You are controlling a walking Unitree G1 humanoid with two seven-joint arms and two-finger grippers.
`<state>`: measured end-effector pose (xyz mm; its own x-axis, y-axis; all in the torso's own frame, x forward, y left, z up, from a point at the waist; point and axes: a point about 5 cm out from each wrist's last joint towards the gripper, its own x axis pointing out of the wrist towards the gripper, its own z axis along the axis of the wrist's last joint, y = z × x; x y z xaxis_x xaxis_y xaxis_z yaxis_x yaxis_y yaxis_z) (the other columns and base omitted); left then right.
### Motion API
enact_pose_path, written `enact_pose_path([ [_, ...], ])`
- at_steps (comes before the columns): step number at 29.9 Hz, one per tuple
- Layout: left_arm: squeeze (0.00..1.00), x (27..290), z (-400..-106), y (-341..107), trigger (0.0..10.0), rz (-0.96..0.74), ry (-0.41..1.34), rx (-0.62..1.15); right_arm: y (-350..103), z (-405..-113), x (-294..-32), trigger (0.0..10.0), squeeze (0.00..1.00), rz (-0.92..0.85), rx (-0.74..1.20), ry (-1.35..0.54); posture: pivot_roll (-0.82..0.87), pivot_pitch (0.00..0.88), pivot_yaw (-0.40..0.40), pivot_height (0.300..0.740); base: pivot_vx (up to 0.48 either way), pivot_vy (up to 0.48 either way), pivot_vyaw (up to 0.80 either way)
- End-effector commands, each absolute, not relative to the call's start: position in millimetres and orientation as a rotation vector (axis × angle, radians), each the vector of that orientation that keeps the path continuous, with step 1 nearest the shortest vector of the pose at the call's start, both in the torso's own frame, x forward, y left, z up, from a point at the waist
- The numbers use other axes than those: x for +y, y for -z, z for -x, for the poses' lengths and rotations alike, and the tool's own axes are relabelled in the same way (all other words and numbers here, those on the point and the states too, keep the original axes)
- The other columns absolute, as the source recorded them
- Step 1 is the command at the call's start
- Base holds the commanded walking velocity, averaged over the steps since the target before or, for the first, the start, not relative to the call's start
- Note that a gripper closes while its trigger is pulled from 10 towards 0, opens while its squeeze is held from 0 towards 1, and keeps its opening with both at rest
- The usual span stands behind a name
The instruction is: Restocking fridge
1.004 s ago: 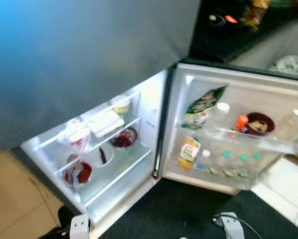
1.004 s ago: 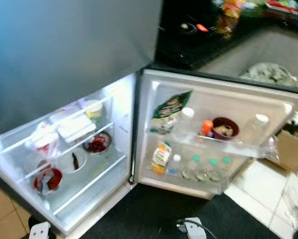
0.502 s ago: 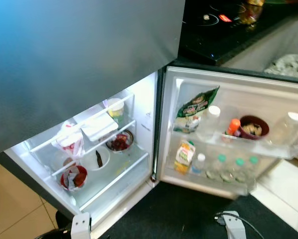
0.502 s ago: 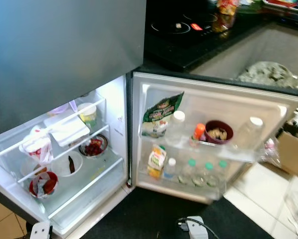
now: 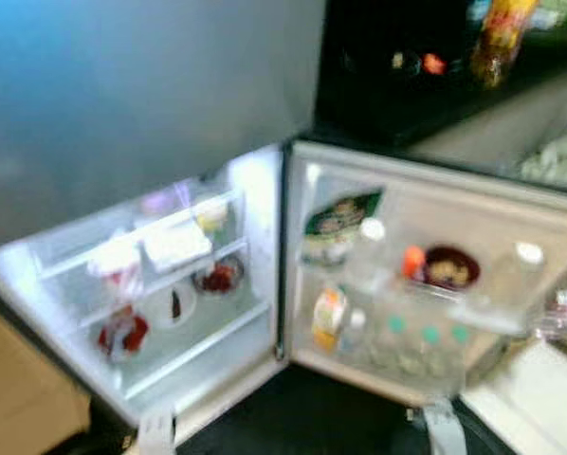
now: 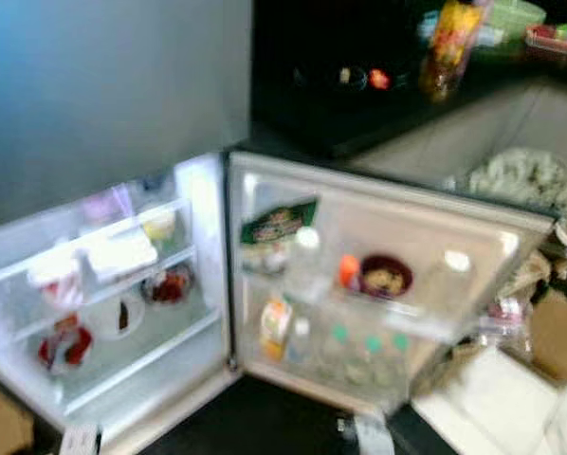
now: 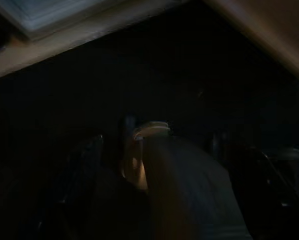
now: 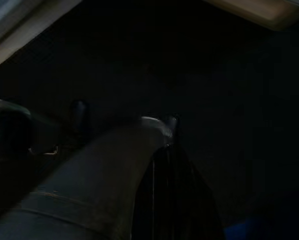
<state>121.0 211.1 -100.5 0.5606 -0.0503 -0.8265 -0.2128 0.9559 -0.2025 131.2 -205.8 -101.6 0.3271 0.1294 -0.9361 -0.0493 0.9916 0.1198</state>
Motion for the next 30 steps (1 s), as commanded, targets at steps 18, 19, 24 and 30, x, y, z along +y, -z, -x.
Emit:
enact_pose_path([
  [18,0.00,212.9,-122.6,99.7,10.0,0.283,-0.083,0.978,98.3,-138.3,-208.0,10.0,0.00,-0.078,1.195,-0.134,-0.06,0.000,-0.005,0.740,0.000,-0.480,0.00],
  [19,0.00,212.9,-122.6,99.7,10.0,0.283,-0.083,0.978,98.3,-138.3,-208.0,10.0,0.00,-0.078,1.195,-0.134,-0.06,0.000,-0.005,0.740,0.000,-0.480,0.00],
  [24,0.00,213.0,-122.8,99.6,10.0,0.282,-0.082,0.979,97.5,-140.5,-206.0,10.0,0.00,-0.095,1.183,-0.151,-0.06,0.000,-0.005,0.740,0.000,-0.480,0.00],
  [30,0.00,214.4,-119.5,100.8,10.0,0.285,-0.110,0.989,98.4,-138.4,-199.2,10.0,0.00,-0.124,1.184,-0.207,-0.06,0.000,-0.002,0.740,0.000,-0.223,0.65],
])
